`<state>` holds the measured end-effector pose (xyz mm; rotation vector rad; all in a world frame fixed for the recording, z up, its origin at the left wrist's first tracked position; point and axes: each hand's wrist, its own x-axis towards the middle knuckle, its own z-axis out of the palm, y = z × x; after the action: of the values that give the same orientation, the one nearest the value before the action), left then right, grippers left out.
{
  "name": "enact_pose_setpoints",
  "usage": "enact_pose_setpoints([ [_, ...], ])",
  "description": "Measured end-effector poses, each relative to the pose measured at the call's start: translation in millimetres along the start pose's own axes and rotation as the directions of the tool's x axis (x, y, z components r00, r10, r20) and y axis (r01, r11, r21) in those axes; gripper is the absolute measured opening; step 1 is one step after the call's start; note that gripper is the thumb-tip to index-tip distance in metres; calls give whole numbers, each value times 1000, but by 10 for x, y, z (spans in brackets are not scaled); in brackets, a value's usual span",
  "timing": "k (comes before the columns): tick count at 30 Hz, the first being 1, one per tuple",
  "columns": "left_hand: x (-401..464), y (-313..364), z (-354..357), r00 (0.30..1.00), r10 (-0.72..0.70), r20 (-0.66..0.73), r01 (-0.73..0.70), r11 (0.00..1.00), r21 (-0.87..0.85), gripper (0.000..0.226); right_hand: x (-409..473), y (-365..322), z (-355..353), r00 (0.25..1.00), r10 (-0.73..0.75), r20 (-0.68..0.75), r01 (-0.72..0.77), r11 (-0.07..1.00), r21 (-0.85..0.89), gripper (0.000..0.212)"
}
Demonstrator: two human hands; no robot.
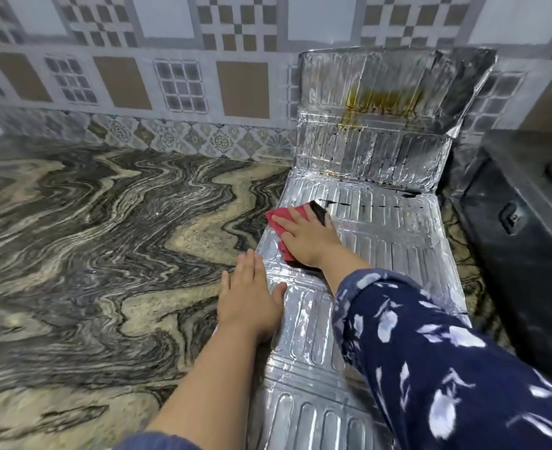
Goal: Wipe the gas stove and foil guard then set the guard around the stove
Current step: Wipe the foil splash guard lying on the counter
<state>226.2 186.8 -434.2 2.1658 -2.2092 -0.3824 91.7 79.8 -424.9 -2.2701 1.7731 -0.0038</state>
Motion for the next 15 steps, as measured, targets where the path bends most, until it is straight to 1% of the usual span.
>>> enact_pose_setpoints([
  [3, -2, -16, -5, 1000, -5, 30, 5, 1000, -4, 70, -218, -62, 82, 999, -49, -1, 49, 999, 11, 49],
  [5, -9, -14, -9, 999, -13, 36, 13, 1000, -10, 70, -464, -67, 155, 999, -42, -29, 42, 999, 17, 49],
  [9, -15, 13, -33, 998, -25, 59, 26, 1000, -15, 70, -904, 54, 206, 998, 54, -39, -53, 998, 26, 52],
  [15, -9, 14, -11, 998, -26, 63, 28, 999, -19, 69, -1326, 610, 122, 971, 239, -32, -238, 971, 16, 55],
])
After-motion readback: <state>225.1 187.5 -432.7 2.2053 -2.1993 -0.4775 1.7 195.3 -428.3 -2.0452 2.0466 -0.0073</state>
